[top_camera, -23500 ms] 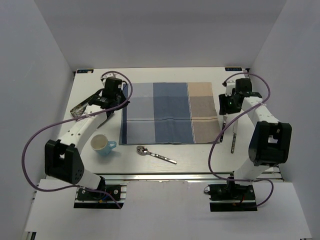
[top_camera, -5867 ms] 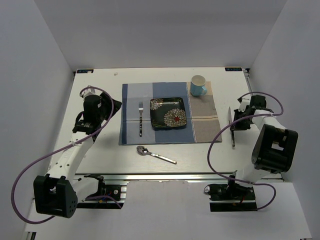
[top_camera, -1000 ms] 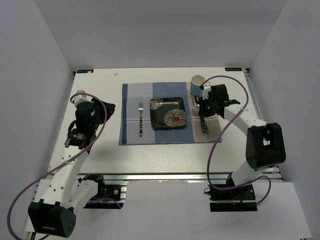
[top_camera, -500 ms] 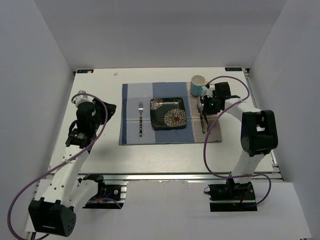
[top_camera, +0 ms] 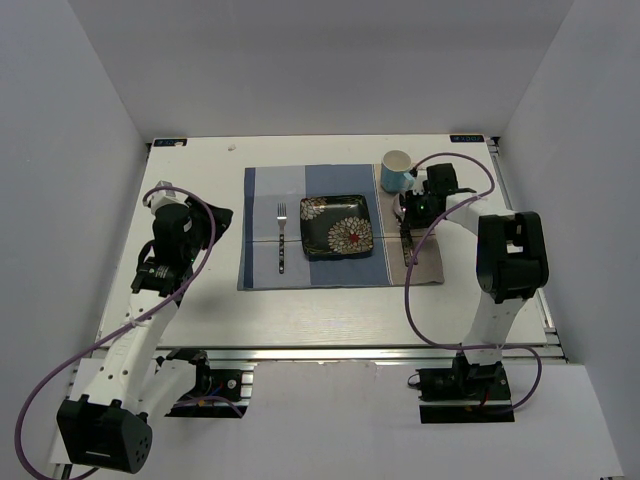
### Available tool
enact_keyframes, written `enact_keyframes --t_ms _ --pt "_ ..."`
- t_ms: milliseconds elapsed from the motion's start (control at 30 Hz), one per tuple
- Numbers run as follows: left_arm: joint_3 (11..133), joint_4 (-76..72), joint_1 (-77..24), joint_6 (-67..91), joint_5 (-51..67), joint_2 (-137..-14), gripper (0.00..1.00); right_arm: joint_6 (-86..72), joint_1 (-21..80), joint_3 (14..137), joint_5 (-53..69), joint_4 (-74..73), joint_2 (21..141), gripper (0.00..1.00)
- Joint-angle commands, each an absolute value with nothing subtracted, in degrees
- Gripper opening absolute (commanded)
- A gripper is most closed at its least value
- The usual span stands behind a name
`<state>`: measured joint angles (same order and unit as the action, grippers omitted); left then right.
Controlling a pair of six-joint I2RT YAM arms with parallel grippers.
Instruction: Set the dinner table for one person
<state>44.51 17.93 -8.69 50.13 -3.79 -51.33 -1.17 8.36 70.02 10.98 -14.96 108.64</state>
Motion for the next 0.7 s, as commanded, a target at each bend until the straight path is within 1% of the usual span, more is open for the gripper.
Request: enact_keyframes --t_ms 0,67,100,167,300,367,400,467,500,667 --pt "44.5 17.9 -8.3 50.2 -3.5 -51.0 0.53 -1.5 7.6 72.5 12.2 -14.7 108.7 0.29" --pt "44.6 17.8 -8.3 50.2 -3.5 -51.0 0.54 -1.1 7.5 72.4 12.3 -15.0 108.3 0.35" --pt "44.6 17.7 -8.3 50.1 -3.4 -51.0 0.54 -0.8 7.6 72.5 12.4 -15.2 108.0 0.40" --pt "44.6 17.2 -8.3 50.2 -3.1 -51.2 0.54 -0.4 7.4 72.5 12.6 -16.1 107.3 0.44" --pt "44.6 16.4 -8.3 50.1 -2.3 -51.3 0.54 -0.4 7.2 72.4 13.4 -17.5 105.2 0.45" --pt "44.9 16.3 -8.3 49.8 -2.1 -51.2 0.55 2.2 7.3 72.2 13.8 -18.0 102.8 0.45" --pt "45.0 16.1 -8.3 49.6 -1.8 -51.2 0.56 2.8 7.3 71.9 13.9 -18.1 101.7 0.50" --pt "45.5 15.8 -8.3 48.9 -1.4 -51.4 0.59 4.5 7.3 71.3 13.6 -18.3 98.5 0.66" --pt "45.7 15.6 -8.3 48.1 -0.7 -51.5 0.61 6.3 7.0 70.8 13.8 -18.1 97.1 0.89" --pt "46.7 14.3 -8.3 45.7 -0.1 -51.7 0.72 11.6 6.6 69.6 19.9 -18.0 88.7 0.89"
